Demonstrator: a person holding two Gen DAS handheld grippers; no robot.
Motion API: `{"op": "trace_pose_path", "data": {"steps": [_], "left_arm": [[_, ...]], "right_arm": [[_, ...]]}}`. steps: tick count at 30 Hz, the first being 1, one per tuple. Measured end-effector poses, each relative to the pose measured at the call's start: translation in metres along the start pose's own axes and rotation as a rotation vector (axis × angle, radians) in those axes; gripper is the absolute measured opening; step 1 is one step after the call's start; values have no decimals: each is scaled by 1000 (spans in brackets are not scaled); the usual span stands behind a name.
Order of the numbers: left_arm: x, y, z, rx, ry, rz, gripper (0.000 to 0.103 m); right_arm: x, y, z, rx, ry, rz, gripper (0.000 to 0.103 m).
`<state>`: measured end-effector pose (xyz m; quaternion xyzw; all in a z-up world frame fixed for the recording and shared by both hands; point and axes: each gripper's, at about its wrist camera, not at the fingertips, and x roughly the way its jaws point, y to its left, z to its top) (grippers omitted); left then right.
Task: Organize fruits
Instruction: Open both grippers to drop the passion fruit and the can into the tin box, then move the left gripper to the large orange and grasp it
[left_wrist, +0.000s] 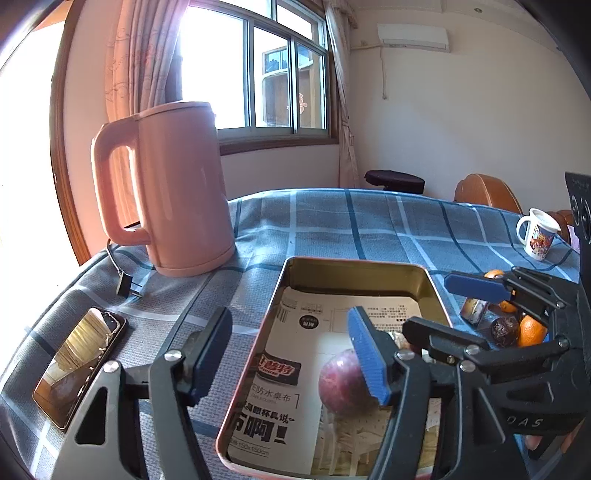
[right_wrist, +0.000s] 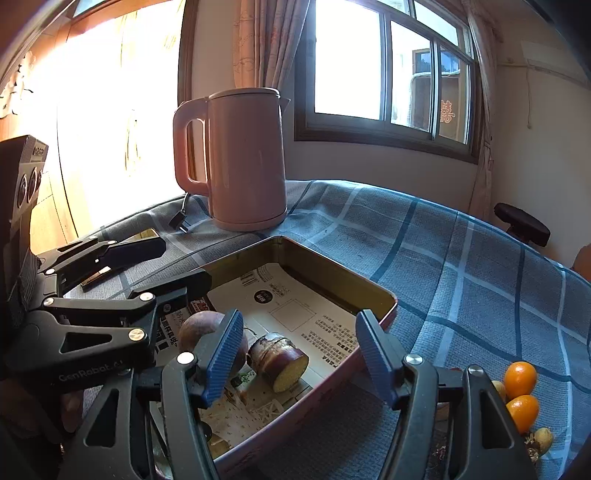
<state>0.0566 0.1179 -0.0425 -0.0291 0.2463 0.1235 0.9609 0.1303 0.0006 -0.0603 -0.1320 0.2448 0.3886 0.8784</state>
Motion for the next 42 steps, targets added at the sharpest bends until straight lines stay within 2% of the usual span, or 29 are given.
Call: {"op": "trace_pose_path", "data": {"steps": [5, 7, 9, 13, 22, 30, 35, 36, 38, 40, 42], "left_arm": [[-20, -15, 3, -6, -81, -57, 83], [-28, -26, 5, 7, -107, -84, 84], [-33, -39, 8, 24, -123, -114, 85], [-35, -69, 10, 79, -133, -160, 86], [-17, -143, 4, 184, -36, -315, 86], [-4, -195, -6, 277, 55, -405, 83], [10, -224, -12, 364, 163, -454, 74], [14, -228, -13, 374, 185, -446, 70], [17, -232, -15, 389, 208, -456, 45], [18, -236, -18, 413, 214, -439, 41], [14, -235, -19, 413, 200, -459, 39]], "right_arm": [[-33, -15, -8, -10, -43, -119, 65], [-52, -28, -11, 15, -65, -144, 69], [-71, -43, -15, 39, -93, -192, 77], [-100, -73, -27, 99, -123, -300, 79], [-123, -119, -59, 236, -99, -445, 79], [-138, -145, -72, 339, -117, -472, 79], [-138, -150, -75, 365, -108, -464, 79], [-138, -151, -75, 369, -105, -463, 79], [-137, -153, -76, 376, -101, -457, 79], [-135, -155, -76, 385, -91, -451, 79], [-132, -158, -76, 391, -72, -442, 80]]}}
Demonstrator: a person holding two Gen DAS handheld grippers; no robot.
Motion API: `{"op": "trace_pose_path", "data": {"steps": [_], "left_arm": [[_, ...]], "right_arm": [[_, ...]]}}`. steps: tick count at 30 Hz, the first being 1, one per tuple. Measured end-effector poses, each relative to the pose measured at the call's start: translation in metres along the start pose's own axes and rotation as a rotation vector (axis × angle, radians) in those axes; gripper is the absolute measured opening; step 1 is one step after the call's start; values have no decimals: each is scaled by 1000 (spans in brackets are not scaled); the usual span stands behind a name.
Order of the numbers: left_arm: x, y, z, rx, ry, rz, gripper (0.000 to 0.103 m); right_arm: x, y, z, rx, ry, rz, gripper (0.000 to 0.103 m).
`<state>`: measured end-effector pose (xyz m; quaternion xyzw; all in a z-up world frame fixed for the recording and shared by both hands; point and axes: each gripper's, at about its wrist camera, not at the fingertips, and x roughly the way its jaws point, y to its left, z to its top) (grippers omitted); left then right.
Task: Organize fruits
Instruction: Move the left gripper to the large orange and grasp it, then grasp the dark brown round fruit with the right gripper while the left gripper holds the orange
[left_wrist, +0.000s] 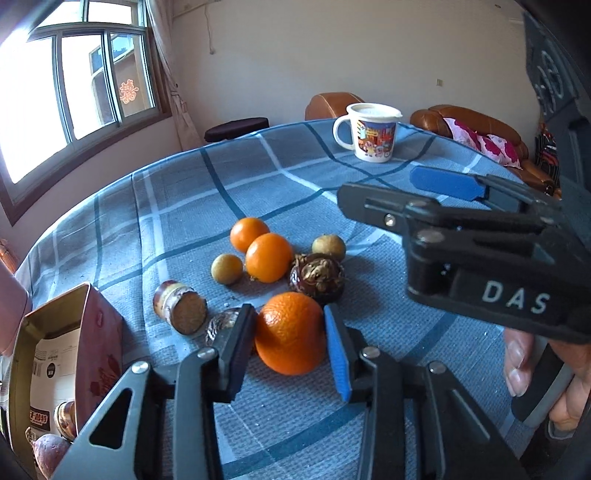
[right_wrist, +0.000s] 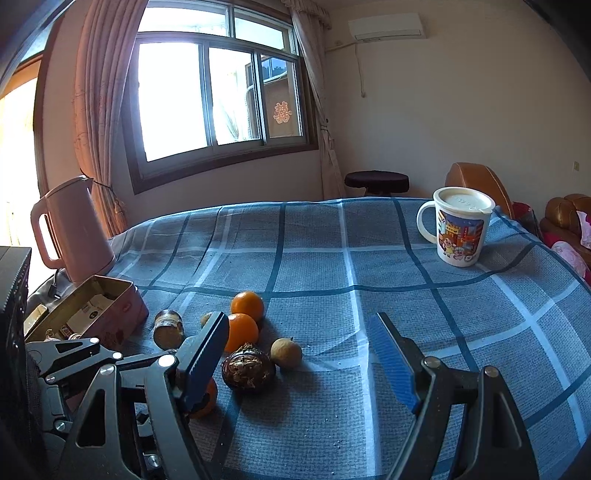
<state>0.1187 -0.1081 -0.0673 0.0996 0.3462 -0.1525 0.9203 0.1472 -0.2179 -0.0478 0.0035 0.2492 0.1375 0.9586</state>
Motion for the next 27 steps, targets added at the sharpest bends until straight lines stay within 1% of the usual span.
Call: {"op": "trace_pose_path", "data": {"steps": [2, 5, 8, 10, 14, 18, 19, 22, 24, 25, 26, 27], "left_arm": [[-9, 3, -2, -18, -34, 5, 39], [-23, 16, -5, -68, -102, 39, 39], [-33, 31, -7, -118, -150, 87, 39], [-35, 43, -5, -149, -163, 111, 39], [-35, 57, 3, -179, -187, 118, 39], [-23, 60, -2, -187, -158, 101, 39], [-22, 61, -2, -190, -148, 97, 39], [-23, 62, -2, -193, -154, 95, 39], [-21, 61, -2, -187, -144, 89, 39], [-20, 61, -2, -183, -140, 84, 39], [-20, 61, -2, -184, -139, 80, 39], [-20, 62, -2, -188, -139, 79, 39]], "right_arm": [[3, 0, 0, 0, 17, 10, 79], [8, 0, -1, -5, 41, 33, 79], [15, 4, -1, -27, 80, 62, 79], [23, 11, -2, -60, 122, 78, 79], [33, 29, -6, -153, 183, 85, 79], [44, 36, -10, -193, 242, 88, 78], [46, 36, -10, -195, 253, 92, 77], [53, 37, -12, -204, 292, 98, 73], [57, 39, -14, -212, 315, 99, 66], [58, 40, -14, -216, 322, 95, 65], [58, 40, -14, -220, 327, 94, 61], [59, 41, -14, -222, 332, 96, 51]]}}
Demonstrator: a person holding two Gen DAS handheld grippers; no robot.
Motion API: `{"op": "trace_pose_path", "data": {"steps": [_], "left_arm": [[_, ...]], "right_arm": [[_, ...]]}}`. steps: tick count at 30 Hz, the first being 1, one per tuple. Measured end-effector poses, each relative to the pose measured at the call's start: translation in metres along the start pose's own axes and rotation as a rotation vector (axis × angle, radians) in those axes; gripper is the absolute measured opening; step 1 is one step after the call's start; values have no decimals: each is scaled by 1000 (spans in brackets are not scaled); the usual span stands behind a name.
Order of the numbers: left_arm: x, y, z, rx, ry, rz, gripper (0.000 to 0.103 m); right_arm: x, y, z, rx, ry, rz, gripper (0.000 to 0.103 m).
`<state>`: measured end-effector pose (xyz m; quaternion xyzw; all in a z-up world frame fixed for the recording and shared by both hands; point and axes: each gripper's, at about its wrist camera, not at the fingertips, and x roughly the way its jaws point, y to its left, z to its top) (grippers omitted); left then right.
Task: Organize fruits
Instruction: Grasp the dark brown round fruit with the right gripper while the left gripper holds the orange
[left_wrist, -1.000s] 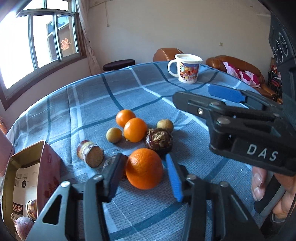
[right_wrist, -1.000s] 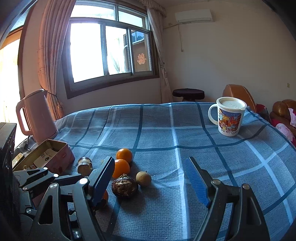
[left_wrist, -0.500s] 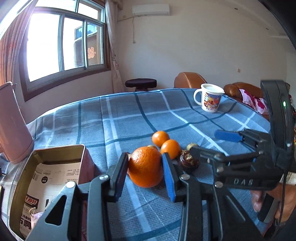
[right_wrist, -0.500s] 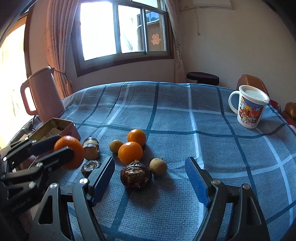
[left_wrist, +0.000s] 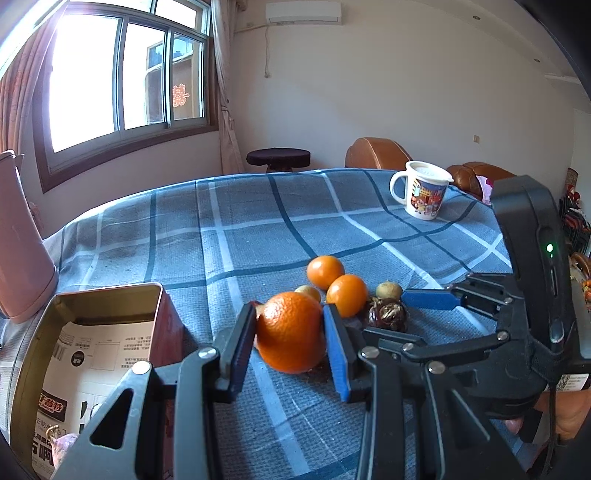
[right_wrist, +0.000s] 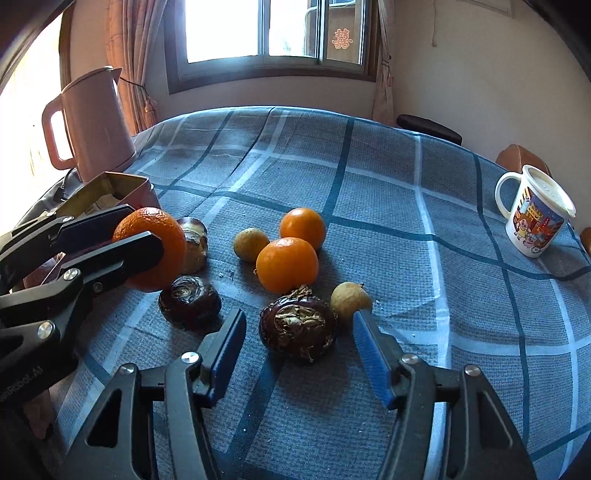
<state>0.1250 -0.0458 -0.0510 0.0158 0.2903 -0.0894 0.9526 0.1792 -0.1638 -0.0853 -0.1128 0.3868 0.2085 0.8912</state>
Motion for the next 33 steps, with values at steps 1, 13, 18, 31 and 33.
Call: {"op": "trace_pose_path", "data": {"steps": [1, 13, 18, 31, 33], "left_arm": [[0, 1, 0, -5, -1, -2, 39], [-8, 6, 0, -27, -43, -16, 39], [-11, 6, 0, -26, -58, -12, 39], [-18, 5, -1, -21, -105, 7, 39], [-20, 6, -1, -22, -112, 10, 39]], "right_arm": [[0, 0, 0, -1, 4, 3, 47], [-9, 1, -2, -6, -46, 11, 47], [-18, 2, -1, -11, -91, 19, 47], [-39, 3, -5, -14, -214, 46, 47], [-41, 2, -6, -14, -230, 50, 47]]}}
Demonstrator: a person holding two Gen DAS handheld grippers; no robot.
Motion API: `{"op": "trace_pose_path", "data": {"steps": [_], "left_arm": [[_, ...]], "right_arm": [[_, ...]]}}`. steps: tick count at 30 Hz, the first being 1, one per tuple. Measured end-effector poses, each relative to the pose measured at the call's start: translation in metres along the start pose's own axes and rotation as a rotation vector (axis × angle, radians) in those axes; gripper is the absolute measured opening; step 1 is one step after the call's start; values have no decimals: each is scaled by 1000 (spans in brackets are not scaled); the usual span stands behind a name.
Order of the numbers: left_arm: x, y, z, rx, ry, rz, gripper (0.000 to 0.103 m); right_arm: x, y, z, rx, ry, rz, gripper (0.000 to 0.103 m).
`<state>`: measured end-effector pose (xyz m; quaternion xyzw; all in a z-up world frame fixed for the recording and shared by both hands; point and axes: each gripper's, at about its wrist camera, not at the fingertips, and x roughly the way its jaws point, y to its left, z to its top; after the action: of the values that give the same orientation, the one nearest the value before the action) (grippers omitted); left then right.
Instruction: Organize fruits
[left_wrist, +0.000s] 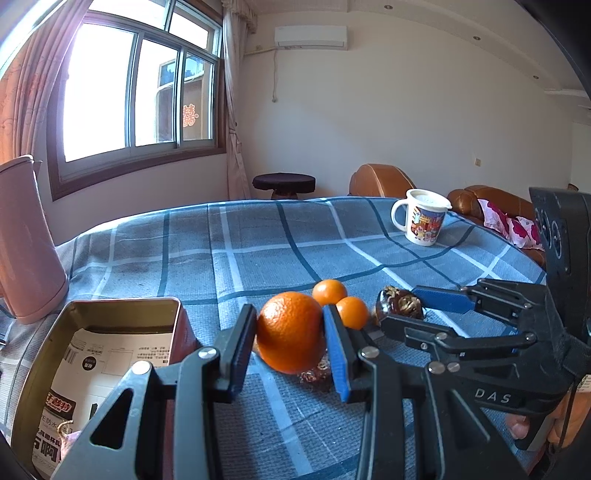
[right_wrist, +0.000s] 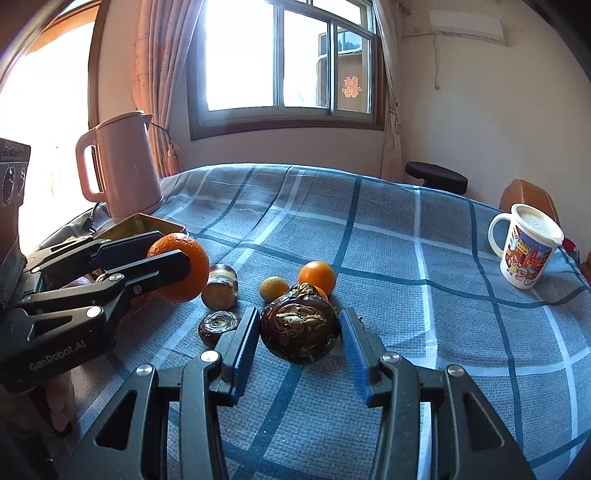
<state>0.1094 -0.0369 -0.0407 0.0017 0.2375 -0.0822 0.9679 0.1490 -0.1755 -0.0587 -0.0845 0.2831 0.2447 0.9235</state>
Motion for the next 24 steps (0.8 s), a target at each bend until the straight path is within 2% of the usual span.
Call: {"op": "trace_pose_path", "data": {"steps": [24], "left_arm": [[-12, -1, -1, 6, -65, 12, 39]], "right_arm": [[-22, 1, -2, -10, -121, 17, 47]]}}
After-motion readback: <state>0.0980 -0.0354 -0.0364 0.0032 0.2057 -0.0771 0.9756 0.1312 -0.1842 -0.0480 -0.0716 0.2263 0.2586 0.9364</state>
